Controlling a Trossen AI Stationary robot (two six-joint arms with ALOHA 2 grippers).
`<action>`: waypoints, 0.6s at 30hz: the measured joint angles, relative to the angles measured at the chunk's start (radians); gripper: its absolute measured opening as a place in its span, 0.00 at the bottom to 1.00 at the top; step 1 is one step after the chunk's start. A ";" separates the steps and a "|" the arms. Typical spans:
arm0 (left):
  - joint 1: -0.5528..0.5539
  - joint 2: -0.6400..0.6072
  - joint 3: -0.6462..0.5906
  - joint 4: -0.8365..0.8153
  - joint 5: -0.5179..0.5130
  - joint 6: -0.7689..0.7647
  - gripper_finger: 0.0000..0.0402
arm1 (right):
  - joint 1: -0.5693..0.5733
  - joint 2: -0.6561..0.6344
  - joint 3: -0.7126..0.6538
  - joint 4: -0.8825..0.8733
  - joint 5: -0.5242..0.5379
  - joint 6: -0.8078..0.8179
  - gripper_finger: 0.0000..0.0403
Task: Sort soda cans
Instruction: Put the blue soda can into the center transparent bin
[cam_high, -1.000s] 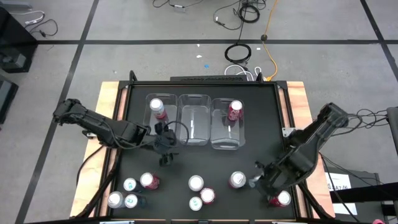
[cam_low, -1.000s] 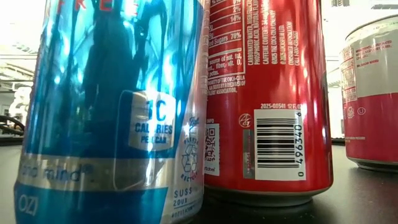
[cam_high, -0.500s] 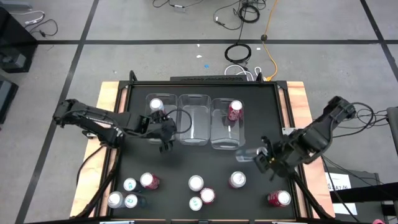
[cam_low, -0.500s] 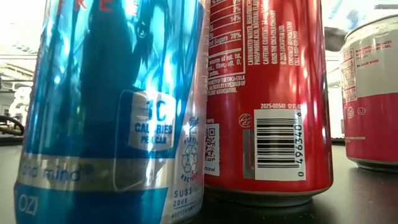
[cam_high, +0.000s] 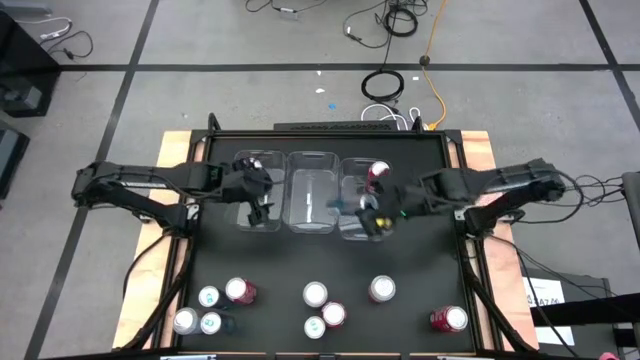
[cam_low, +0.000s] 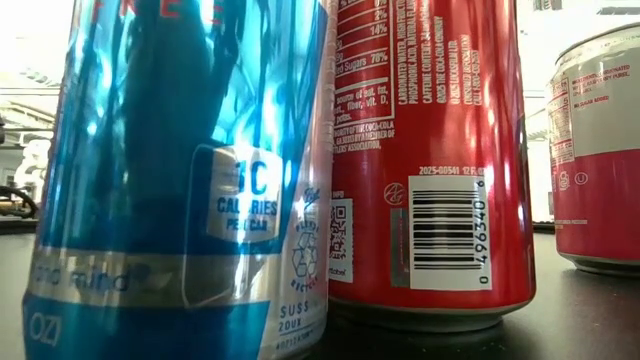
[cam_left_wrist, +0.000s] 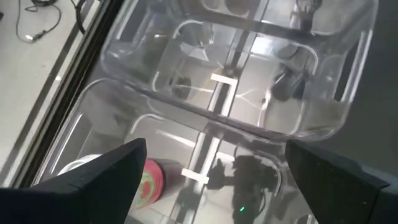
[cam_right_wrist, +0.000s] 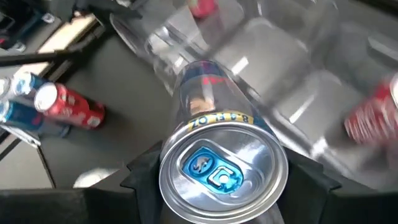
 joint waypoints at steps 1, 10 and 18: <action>0.012 -0.019 -0.011 0.003 0.006 0.000 0.98 | -0.030 0.013 0.000 0.035 -0.020 -0.040 0.56; 0.072 -0.109 -0.066 0.000 0.025 0.001 0.98 | -0.237 0.238 0.204 0.051 -0.165 -0.297 0.56; 0.097 -0.125 -0.090 -0.006 0.026 0.004 0.98 | -0.329 0.551 0.633 -0.257 -0.170 -0.391 0.56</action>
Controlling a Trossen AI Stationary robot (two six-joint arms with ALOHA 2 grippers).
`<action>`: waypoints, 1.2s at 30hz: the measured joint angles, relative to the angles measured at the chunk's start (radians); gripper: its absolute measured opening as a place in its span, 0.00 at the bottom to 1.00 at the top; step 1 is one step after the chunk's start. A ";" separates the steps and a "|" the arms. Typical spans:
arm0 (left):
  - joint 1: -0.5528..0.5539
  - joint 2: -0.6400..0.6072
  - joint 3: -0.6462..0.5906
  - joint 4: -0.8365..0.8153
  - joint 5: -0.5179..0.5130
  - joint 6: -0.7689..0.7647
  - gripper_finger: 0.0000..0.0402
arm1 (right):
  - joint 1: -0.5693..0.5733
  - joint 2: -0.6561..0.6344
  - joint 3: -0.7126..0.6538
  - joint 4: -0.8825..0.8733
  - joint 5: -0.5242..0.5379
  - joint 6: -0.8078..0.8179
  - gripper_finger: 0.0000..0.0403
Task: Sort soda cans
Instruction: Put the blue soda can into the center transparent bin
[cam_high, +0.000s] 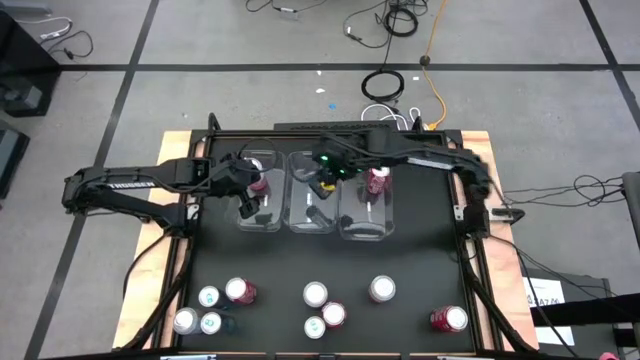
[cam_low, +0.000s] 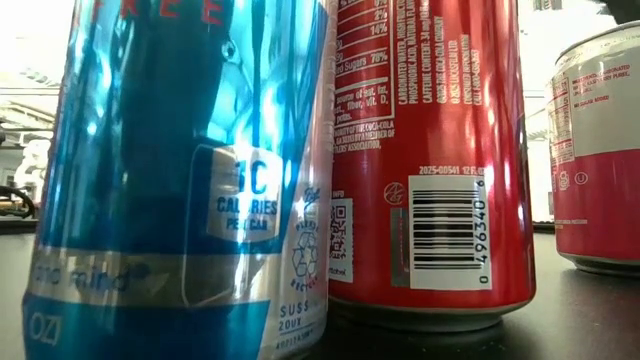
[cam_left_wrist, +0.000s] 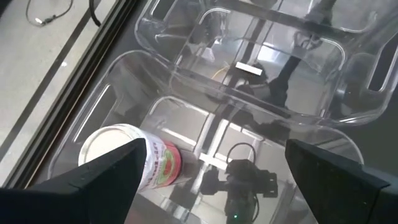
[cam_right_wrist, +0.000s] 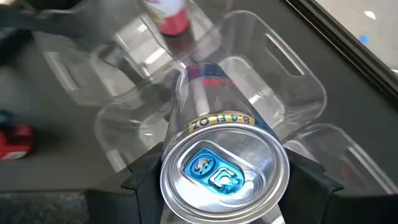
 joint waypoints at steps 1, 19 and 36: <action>0.002 0.000 0.000 0.001 0.000 0.004 0.98 | -0.008 0.039 0.048 -0.035 0.000 -0.004 0.56; 0.036 -0.021 -0.065 0.086 0.026 0.025 0.98 | -0.133 0.298 0.237 -0.228 -0.030 0.156 0.56; 0.039 -0.076 -0.160 0.155 0.069 -0.013 0.98 | -0.194 0.356 0.237 -0.252 -0.092 0.151 0.61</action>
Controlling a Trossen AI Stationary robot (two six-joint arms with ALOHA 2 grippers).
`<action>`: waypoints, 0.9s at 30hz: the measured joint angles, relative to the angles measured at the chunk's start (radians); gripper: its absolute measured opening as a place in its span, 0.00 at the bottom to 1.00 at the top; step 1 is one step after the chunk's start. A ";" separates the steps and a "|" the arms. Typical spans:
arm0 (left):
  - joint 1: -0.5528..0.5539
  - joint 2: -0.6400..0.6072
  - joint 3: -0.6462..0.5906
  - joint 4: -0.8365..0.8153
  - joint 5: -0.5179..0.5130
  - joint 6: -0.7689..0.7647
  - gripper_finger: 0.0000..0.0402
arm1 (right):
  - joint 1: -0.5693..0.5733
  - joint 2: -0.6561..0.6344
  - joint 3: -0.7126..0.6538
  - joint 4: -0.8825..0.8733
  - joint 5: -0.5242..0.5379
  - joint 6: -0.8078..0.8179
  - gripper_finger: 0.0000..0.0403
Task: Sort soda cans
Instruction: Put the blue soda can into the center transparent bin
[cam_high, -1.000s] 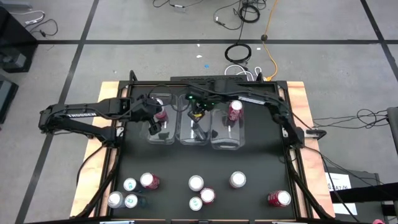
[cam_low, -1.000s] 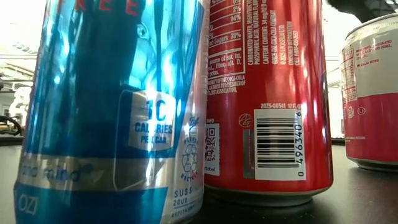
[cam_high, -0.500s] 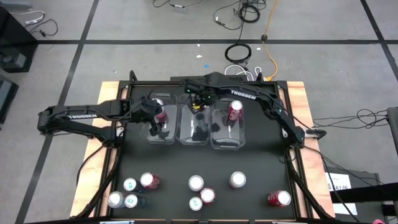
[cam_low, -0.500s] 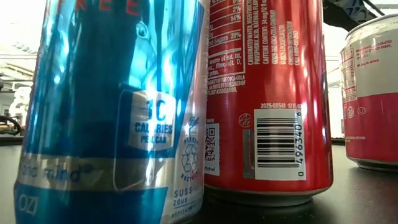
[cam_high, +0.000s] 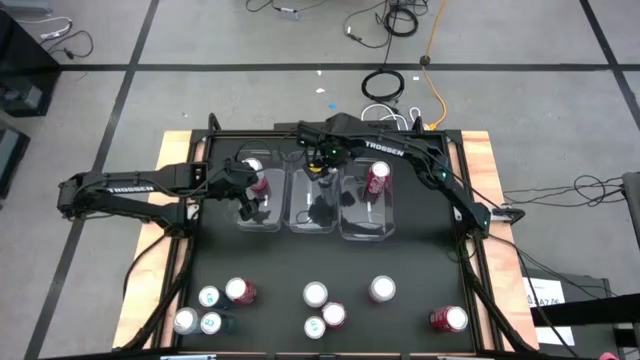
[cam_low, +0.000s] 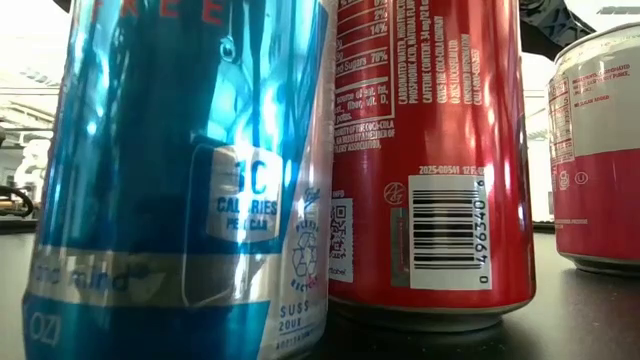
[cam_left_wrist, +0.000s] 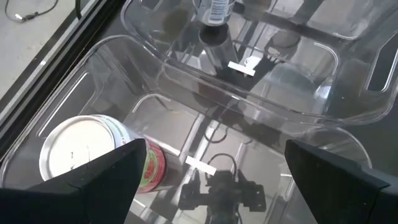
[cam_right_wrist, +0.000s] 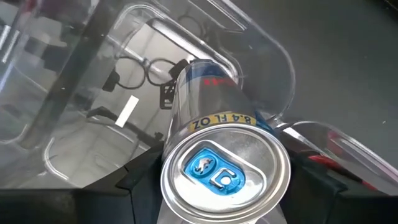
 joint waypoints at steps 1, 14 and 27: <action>0.000 0.000 0.000 0.000 0.000 0.000 0.98 | 0.000 0.000 0.000 0.000 0.000 0.000 0.61; 0.000 0.000 0.000 0.000 0.002 -0.016 0.98 | 0.000 0.020 0.000 0.042 0.007 -0.023 0.64; 0.000 0.000 0.001 -0.001 0.008 -0.017 0.98 | -0.001 0.019 0.000 0.067 0.038 -0.057 0.64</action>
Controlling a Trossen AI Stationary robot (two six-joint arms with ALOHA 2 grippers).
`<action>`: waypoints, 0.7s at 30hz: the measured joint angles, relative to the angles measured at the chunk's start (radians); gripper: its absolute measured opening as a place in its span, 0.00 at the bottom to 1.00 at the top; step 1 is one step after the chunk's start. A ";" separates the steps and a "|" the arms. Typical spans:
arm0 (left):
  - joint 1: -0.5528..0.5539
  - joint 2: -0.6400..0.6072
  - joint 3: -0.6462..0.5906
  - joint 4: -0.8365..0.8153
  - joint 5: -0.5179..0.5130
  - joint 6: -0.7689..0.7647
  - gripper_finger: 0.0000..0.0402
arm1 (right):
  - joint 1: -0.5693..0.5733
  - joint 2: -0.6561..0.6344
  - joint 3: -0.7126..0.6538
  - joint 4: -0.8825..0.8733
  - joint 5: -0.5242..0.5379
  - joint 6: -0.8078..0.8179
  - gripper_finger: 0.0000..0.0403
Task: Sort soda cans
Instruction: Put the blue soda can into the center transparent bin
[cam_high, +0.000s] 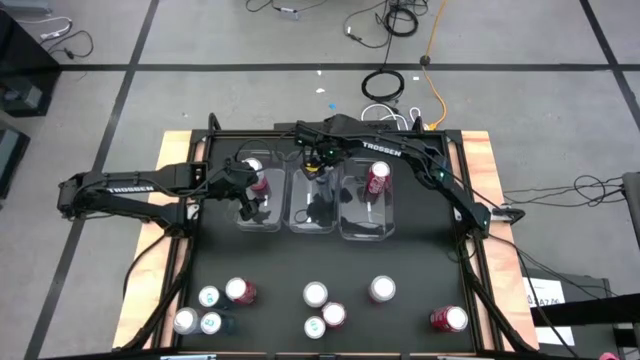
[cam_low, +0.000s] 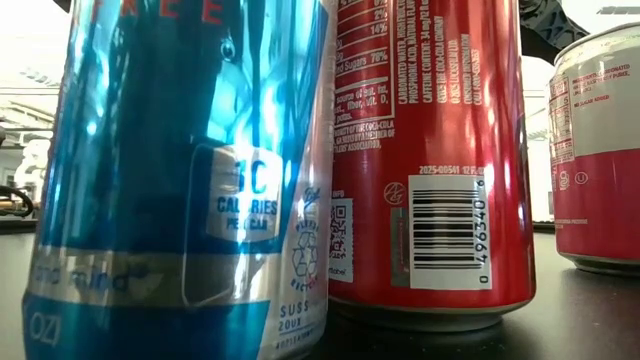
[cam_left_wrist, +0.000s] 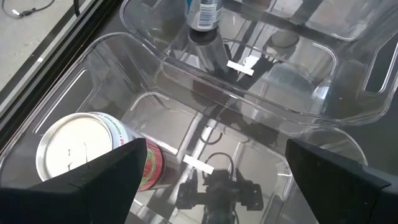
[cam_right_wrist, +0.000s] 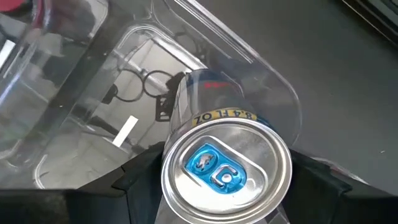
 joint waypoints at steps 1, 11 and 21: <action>0.000 0.000 0.000 0.000 0.000 0.000 0.98 | 0.000 0.000 0.000 0.001 -0.001 0.000 0.64; 0.000 0.000 0.000 0.000 0.001 0.000 0.98 | 0.002 0.000 0.000 0.001 -0.002 -0.017 0.64; 0.000 0.000 0.000 -0.001 0.001 0.000 0.98 | 0.003 -0.001 0.000 -0.002 -0.008 -0.016 0.64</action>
